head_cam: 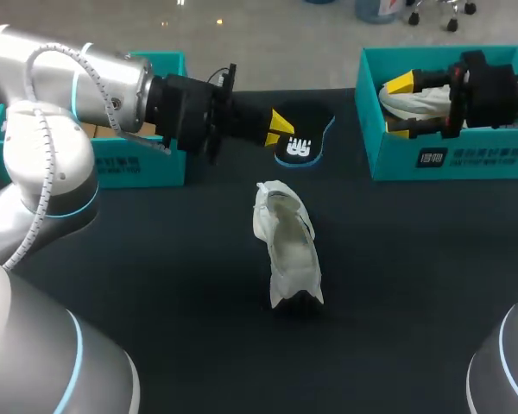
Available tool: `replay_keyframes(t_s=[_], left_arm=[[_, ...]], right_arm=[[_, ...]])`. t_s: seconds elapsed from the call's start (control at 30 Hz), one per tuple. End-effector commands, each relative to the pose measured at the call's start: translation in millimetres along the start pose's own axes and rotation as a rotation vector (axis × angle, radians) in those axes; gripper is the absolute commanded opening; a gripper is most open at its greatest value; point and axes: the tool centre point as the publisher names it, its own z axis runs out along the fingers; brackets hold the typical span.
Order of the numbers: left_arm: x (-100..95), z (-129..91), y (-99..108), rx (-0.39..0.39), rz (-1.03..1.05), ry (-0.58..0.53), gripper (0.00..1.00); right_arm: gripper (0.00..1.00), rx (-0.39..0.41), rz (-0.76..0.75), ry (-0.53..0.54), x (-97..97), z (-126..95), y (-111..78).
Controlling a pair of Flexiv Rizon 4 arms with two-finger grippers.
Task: Take the shoe out of the shoebox, open the shoe tongue, remove and reinsert the insole, then place the shoe into the shoebox
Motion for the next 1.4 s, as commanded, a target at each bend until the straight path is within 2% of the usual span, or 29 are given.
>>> replay_keyframes(t_s=[0.03,0.2,0.5,0.67,0.93,1.13,1.23,1.3,1.37,1.4], left_arm=[[4.8,12.7,16.8,-0.038,0.177,-0.007,0.0],[10.5,23.7,28.6,-0.055,0.214,-0.018,0.0],[10.6,40.9,40.1,-0.06,0.198,-0.03,0.0],[9.1,51.1,49.5,-0.074,0.245,-0.001,0.0],[6.0,63.1,57.6,-0.105,0.282,0.014,0.0],[5.1,64.6,53.5,-0.119,0.292,0.011,0.0],[6.1,65.3,51.9,-0.125,0.286,0.009,0.0],[6.4,65.8,50.4,-0.128,0.284,0.004,0.0],[5.6,66.2,49.2,-0.13,0.294,0.0,0.0],[5.0,66.3,48.7,-0.131,0.295,-0.001,0.0]], right_arm=[[1.0,-0.017,0.013,0.0,3.8,2.5,-4.3],[1.0,-0.034,0.019,0.018,8.3,10.4,-2.1],[1.0,0.016,0.012,0.001,13.9,32.6,0.2],[1.0,0.054,0.024,0.007,14.0,43.6,-2.9],[0.59,0.085,0.033,0.003,13.3,55.5,-3.1],[0.48,0.071,0.04,0.009,10.2,56.0,-2.3],[0.38,0.068,0.04,0.013,9.8,56.7,-1.5],[0.23,0.07,0.04,0.016,9.9,57.4,-1.2],[0.0,0.075,0.04,0.017,9.6,58.5,-1.4],[0.0,0.076,0.042,0.017,8.6,58.9,-1.8]])
